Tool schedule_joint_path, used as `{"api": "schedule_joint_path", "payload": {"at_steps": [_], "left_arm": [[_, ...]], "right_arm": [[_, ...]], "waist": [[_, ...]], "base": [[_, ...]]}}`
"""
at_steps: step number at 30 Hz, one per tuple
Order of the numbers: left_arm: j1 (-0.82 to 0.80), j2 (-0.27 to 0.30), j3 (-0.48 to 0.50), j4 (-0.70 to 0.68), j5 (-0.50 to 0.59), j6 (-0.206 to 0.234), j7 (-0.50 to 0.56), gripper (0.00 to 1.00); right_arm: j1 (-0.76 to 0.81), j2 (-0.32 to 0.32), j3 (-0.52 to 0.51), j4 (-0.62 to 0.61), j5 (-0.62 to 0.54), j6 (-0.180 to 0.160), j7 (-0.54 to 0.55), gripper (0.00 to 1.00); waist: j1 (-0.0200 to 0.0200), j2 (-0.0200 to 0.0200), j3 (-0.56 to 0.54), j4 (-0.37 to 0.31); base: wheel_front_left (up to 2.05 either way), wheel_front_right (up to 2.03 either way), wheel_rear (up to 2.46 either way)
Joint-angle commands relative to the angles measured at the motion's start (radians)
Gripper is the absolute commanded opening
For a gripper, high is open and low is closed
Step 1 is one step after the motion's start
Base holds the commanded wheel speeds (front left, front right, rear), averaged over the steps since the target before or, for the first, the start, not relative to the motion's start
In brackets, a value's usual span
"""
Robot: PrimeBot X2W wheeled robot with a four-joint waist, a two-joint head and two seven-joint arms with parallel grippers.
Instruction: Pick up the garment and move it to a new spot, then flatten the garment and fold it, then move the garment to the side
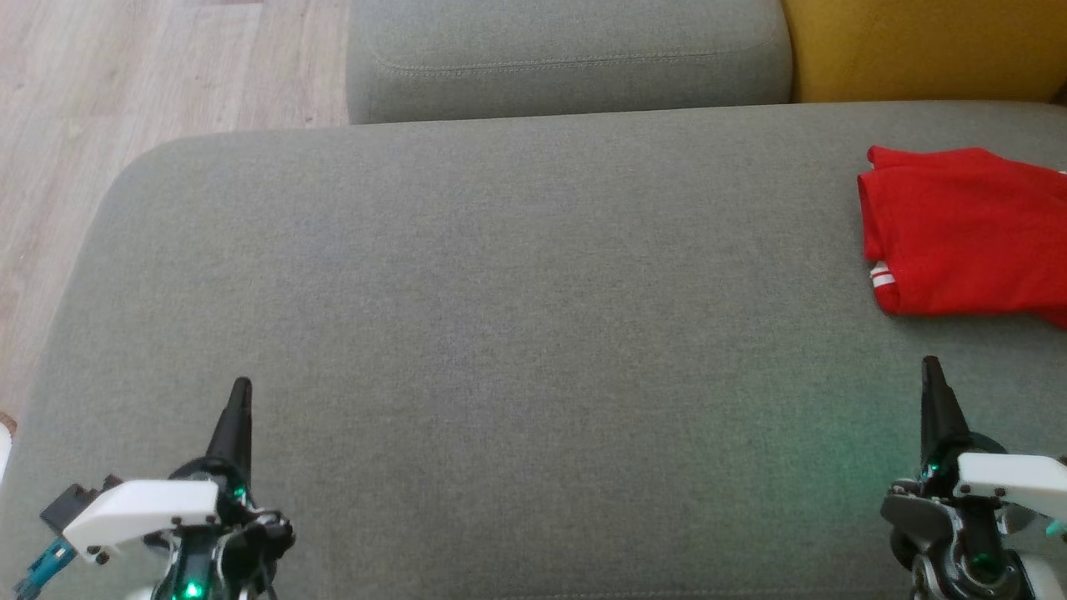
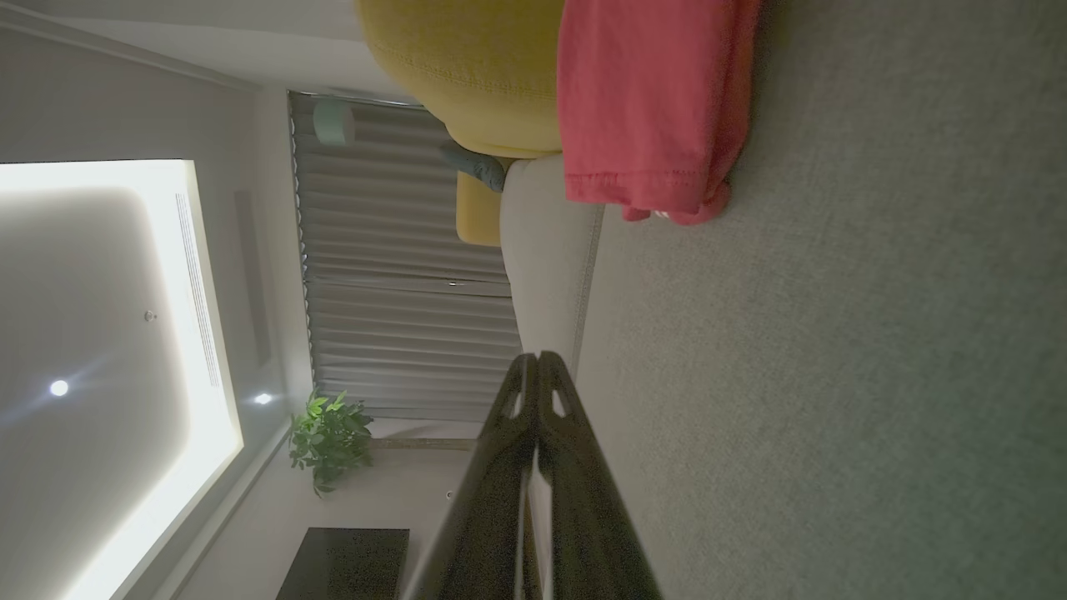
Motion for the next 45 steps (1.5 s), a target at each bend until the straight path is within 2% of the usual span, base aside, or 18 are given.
{"api": "schedule_joint_path", "payload": {"at_steps": [1, 10, 45], "left_arm": [[-0.063, 0.013, 0.042, -0.036, -0.022, -0.011, 0.008, 0.00], [-0.072, 0.012, 0.072, -0.037, -0.127, -0.032, 0.038, 0.00], [-0.072, 0.006, 0.081, -0.036, -0.121, -0.032, 0.045, 0.00]], "right_arm": [[-0.052, -0.005, 0.012, -0.043, 0.024, 0.006, 0.010, 0.00], [-0.056, -0.005, -0.002, -0.047, 0.136, 0.007, 0.033, 0.00], [-0.056, -0.005, -0.002, -0.047, 0.136, 0.007, 0.033, 0.00]], "waist": [[0.0000, 0.0000, 0.000, 0.000], [0.0000, 0.0000, -0.001, 0.001], [0.0000, 0.0000, -0.001, 0.001]], "base": [[0.00, 0.00, 0.00], [0.00, 0.00, 0.00], [0.00, 0.00, 0.00]]}}
